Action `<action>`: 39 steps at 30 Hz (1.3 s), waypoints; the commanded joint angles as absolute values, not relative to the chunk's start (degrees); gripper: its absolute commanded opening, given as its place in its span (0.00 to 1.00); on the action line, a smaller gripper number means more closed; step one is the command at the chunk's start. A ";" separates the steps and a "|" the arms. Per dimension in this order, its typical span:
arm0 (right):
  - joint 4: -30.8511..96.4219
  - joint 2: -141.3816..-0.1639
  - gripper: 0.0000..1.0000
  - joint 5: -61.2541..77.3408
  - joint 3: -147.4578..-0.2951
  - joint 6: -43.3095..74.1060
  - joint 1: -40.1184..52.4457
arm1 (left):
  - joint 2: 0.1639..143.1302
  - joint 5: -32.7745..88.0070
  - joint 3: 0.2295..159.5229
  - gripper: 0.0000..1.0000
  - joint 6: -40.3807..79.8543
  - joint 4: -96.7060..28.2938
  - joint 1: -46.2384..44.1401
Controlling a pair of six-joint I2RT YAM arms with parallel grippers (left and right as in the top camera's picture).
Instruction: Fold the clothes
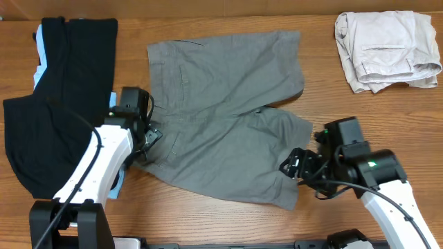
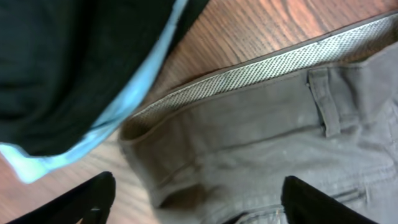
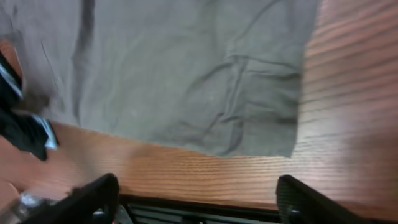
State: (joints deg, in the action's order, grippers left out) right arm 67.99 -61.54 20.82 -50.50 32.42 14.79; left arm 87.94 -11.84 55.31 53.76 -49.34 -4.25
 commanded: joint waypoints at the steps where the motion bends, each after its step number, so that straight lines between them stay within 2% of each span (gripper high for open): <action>1: 67.07 -62.87 0.82 18.17 -50.24 37.60 19.42 | 87.74 -10.35 50.57 0.82 55.53 -44.93 -4.03; 9: 66.87 -66.15 0.83 11.94 -50.24 46.39 28.32 | 87.74 -10.48 45.17 0.80 55.53 -39.79 -4.01; 17: 66.04 -67.92 0.84 11.57 -50.24 46.72 29.63 | 87.74 -10.46 45.89 0.77 52.14 -41.36 -4.01; 21: 66.67 -68.01 0.83 11.57 -50.17 48.77 29.63 | 87.74 -10.46 45.12 0.69 53.17 -40.23 -4.03; 23: 66.63 -68.01 0.82 11.46 -49.74 51.42 29.71 | 87.74 -10.48 44.14 0.59 53.17 -38.70 -4.03; 26: 66.02 -68.01 0.80 10.48 -47.75 56.14 30.61 | 87.74 -10.46 42.39 0.24 53.39 -36.21 -4.03; 28: 65.34 -68.03 0.80 10.04 -45.74 59.59 31.62 | 87.74 -10.46 41.47 0.11 54.89 -34.98 -4.03; 31: 62.81 -68.03 0.80 10.04 -41.93 65.12 33.87 | 87.74 -10.44 40.93 0.04 56.62 -34.35 -4.03; 39: 51.77 -68.66 0.71 8.69 -32.91 74.04 39.59 | 87.74 -10.39 40.91 0.04 56.88 -34.17 -4.10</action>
State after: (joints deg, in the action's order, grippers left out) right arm 52.66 -68.20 10.39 -34.81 68.82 38.72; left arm 87.88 -10.72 41.80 55.59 -34.44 -4.23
